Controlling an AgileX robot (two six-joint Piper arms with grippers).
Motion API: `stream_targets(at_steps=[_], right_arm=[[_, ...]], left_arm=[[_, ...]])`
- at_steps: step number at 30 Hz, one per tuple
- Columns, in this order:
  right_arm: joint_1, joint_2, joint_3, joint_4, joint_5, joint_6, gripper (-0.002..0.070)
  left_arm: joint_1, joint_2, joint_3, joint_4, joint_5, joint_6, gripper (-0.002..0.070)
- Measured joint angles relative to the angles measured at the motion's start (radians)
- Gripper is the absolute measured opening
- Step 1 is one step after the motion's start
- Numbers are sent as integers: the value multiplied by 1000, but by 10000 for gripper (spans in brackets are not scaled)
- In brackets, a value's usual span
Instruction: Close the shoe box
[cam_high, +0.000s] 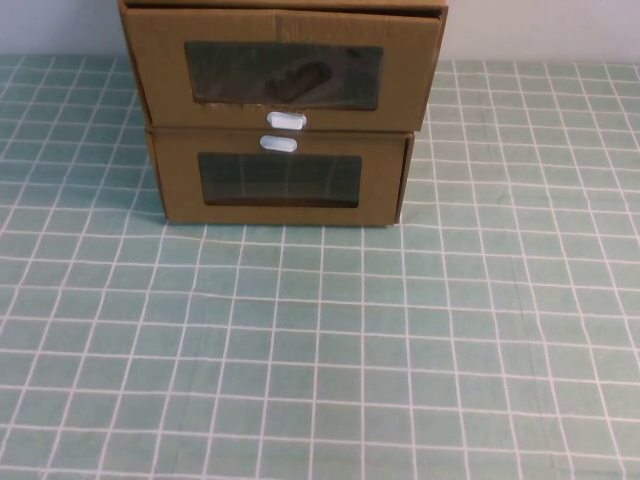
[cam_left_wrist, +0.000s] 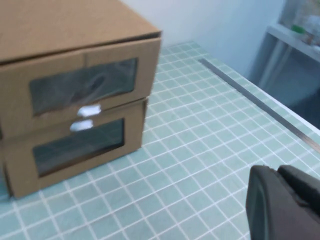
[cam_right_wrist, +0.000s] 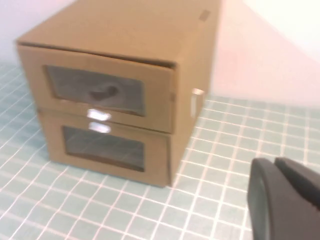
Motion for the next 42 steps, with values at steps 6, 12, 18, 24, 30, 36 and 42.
stream_targets(at_steps=[6,12,18,24,30,36,42], right_arm=[[0,-263,338,-149,-189,198,-14],[0,-399,591,-202,-311,218,-14],[0,-415,713,-207,-311,223,-14],[0,-415,722,-209,-320,223,-14],[0,-415,722,-209,-276,223,-14],[0,-415,722,-209,-270,223,-14],[0,-415,722,-209,-267,223,-14]], left_arm=[[0,-271,314,128,-166,-115,-5],[0,-417,558,240,-358,-152,-5],[0,-427,738,271,-573,-154,-5],[0,-427,854,272,-719,-154,-5],[0,-427,940,274,-731,-154,-5],[0,-427,974,274,-728,-154,-5],[0,-427,974,274,-728,-154,-5]])
